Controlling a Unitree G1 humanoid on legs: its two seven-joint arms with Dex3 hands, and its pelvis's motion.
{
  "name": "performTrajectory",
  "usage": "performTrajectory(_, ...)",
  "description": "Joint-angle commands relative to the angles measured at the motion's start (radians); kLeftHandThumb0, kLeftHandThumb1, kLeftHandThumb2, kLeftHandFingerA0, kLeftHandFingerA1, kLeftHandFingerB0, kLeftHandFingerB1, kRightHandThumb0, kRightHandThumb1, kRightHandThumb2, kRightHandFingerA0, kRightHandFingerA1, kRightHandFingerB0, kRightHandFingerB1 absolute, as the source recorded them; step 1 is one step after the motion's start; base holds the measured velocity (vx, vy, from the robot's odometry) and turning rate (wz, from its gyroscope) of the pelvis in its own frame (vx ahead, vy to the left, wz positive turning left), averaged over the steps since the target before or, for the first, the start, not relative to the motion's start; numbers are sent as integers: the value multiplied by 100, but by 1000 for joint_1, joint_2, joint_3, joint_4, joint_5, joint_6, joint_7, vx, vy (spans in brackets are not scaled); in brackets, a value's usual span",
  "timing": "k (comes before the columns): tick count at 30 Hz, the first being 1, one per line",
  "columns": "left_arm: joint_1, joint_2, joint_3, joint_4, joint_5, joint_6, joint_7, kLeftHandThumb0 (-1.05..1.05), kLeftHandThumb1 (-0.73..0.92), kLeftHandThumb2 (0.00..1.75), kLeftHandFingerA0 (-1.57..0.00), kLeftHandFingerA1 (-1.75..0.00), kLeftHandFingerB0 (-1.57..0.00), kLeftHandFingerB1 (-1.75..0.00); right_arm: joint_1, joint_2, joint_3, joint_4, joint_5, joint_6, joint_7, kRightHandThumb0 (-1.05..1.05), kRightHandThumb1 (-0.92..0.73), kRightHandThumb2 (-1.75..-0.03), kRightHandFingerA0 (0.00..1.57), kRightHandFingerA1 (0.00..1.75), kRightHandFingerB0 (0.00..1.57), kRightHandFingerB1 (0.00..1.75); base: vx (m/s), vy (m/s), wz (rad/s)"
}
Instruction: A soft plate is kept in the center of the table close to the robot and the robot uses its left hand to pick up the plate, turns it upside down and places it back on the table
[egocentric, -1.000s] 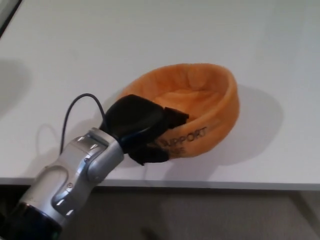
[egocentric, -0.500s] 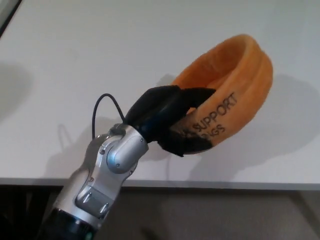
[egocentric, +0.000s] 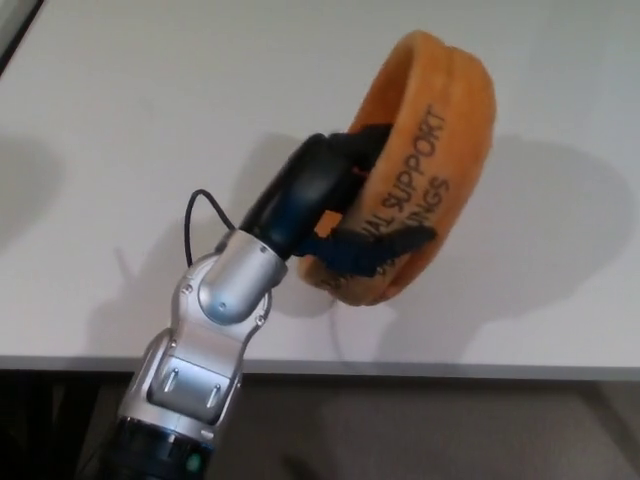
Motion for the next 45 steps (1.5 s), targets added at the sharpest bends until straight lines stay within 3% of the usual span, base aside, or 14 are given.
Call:
performTrajectory(1,-36,-282,769,18,-1223,75,551,-36,71,61,-104,-175,-73,-175,-4,-34,2,-25,-57,34,-42,-59,-89,-67,65,52,35,32,0,0,0)
performTrajectory(5,-55,-274,825,45,-1269,71,577,-50,53,90,-127,-150,-100,-136,-9,-30,4,-26,-57,42,-45,-62,-74,-105,58,64,28,48,0,0,0)
performTrajectory(6,-58,-268,844,57,-1278,70,579,-38,73,62,-103,-175,-63,-175,-4,-30,4,-38,-51,55,-42,-58,-88,-67,61,50,34,31,0,0,0)
performTrajectory(9,-73,-251,888,88,-1256,77,620,-38,82,64,-103,-175,-62,-175,-4,-33,1,-44,-54,61,-46,-60,-74,-105,57,64,27,48,0,0,0)
performTrajectory(19,-133,-178,1038,191,-1139,118,829,-38,87,63,-95,-175,-50,-171,-11,-30,2,-25,-50,47,-42,-63,-72,-105,58,64,28,49,0,0,0)
performTrajectory(20,-140,-172,1054,202,-1137,123,836,-38,88,62,-94,-175,-48,-172,-12,-29,2,-23,-48,48,-41,-61,-87,-67,64,52,35,32,0,0,0)
performTrajectory(22,-149,-157,1082,222,-1130,141,850,-38,88,62,-93,-175,-46,-170,-12,-29,2,-22,-45,53,-39,-62,-71,-105,57,64,28,49,0,0,0)
performTrajectory(26,-174,-134,1126,248,-1107,187,884,-41,90,63,-97,-175,-44,-150,-8,-25,4,-37,-48,62,-44,-60,-86,-66,64,52,35,32,0,0,0)
performTrajectory(28,-161,-129,1136,246,-1096,266,883,-53,77,110,-128,-145,-42,-71,-12,-23,4,-29,-48,51,-43,-63,-72,-104,57,63,28,48,0,0,0)
performTrajectory(31,-152,-140,1146,232,-1083,311,881,-54,89,68,-99,-175,-33,-63,-15,-25,3,-33,-50,50,-43,-64,-73,-104,58,64,28,48,0,0,0)
performTrajectory(32,-154,-131,1155,249,-1055,350,900,-53,69,108,-128,-143,-36,-69,-16,-27,2,-33,-52,46,-43,-65,-73,-104,58,63,28,48,0,0,0)
performTrajectory(36,-168,-110,1178,278,-1027,408,927,-50,83,64,-104,-175,-47,-87,-20,-25,1,-38,-45,62,-41,-67,-72,-104,58,63,28,48,0,0,0)
performTrajectory(38,-162,-104,1178,280,-1000,443,916,-48,67,106,-129,-141,-47,-77,-21,-24,0,-35,-42,59,-37,-61,-86,-66,65,51,34,31,0,0,0)
performTrajectory(45,-151,-70,1195,296,-957,551,909,-34,79,75,-102,-175,-52,-91,-30,-24,-3,-25,-52,46,-42,-70,-73,-104,59,63,28,48,0,0,0)
